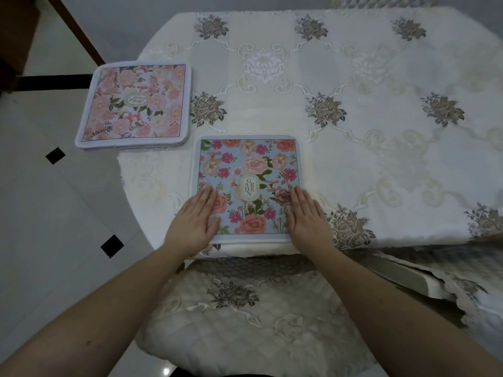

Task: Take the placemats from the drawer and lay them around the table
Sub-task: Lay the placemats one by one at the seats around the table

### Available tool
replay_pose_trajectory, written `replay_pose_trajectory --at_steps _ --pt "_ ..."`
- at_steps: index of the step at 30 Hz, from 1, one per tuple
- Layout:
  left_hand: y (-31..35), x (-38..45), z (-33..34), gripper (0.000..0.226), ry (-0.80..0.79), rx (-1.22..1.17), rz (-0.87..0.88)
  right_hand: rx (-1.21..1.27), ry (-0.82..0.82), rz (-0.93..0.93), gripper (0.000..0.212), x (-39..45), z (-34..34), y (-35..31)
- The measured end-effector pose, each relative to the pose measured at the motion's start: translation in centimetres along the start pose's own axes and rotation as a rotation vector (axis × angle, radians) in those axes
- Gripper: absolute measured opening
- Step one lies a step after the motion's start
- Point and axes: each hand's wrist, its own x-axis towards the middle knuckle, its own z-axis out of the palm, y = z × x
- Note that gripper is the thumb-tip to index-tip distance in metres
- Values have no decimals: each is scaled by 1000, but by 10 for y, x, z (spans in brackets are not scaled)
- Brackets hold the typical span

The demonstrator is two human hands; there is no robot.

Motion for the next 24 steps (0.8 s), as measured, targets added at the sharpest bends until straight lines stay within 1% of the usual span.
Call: replay_pose_trajectory --at_steps 5,7,9,13,15,18,20,22,24 --pt "-8 -5 -10 73 -61 51 1 -11 -50 -17 71 -2 -8 7" --pt "-11 -4 -18 78 -102 76 -16 -43 -110 -7 67 1 -18 5" --pt "-11 -7 -26 80 -159 98 -74 -72 -181 -12 62 5 -32 4" --pt "0 -21 -41 73 -277 162 -133 -124 -288 -58 56 0 -59 1" --pt "9 -33 -49 73 -298 135 -165 -171 -310 -110 55 -9 -66 -5" --pt "29 -47 -62 76 -259 62 -197 -119 -310 -118 56 -22 -74 -13" --pt "45 -55 -74 71 -194 45 -206 -81 -291 -111 54 -28 -79 -20" --pt "59 -65 -90 75 -134 66 -220 -63 -275 -110 51 -35 -85 -29" --pt "69 -79 -105 79 -119 114 -279 -83 -220 -148 47 -42 -88 -39"
